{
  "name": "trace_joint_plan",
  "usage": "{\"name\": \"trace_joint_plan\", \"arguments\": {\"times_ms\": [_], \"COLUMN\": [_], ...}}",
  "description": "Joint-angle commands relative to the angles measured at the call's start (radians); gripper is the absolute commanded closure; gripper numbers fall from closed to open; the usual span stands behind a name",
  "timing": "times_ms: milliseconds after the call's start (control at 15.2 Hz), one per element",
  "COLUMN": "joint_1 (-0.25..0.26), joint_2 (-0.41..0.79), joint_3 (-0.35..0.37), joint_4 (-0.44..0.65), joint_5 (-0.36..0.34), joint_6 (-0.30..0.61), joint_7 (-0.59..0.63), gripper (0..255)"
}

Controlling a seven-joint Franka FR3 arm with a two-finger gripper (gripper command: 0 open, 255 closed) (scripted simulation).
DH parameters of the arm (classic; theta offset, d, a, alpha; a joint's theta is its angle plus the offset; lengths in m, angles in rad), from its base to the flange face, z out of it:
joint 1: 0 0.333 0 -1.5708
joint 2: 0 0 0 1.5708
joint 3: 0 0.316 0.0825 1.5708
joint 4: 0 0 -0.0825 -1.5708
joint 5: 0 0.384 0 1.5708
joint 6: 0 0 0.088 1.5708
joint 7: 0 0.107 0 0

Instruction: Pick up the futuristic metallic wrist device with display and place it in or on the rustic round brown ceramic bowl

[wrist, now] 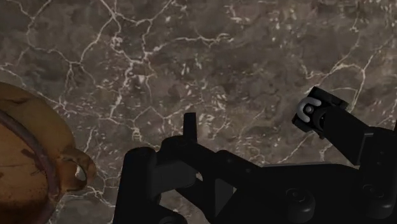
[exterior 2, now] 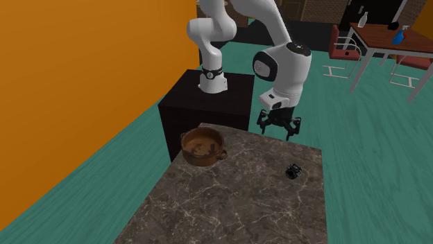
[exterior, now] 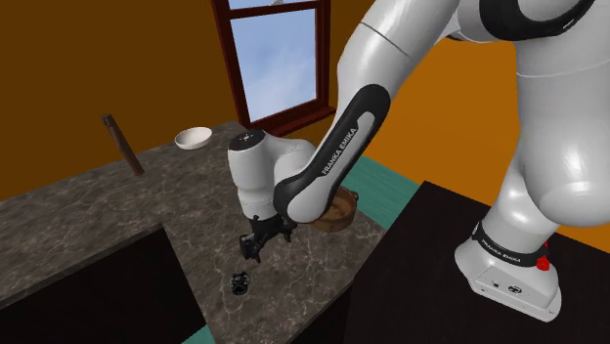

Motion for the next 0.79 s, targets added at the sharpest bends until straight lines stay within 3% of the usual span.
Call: {"name": "trace_joint_plan", "arguments": {"times_ms": [0,528,726], "joint_1": [0.041,0.187,0.198], "joint_2": [0.077,0.382,0.418], "joint_3": [-0.024,-0.102,-0.112], "joint_4": [0.074,0.431,0.46], "joint_5": [-0.037,-0.103,-0.11], "joint_6": [0.005,-0.028,-0.018], "joint_7": [0.044,0.139,0.144], "gripper": [0,0,0]}}
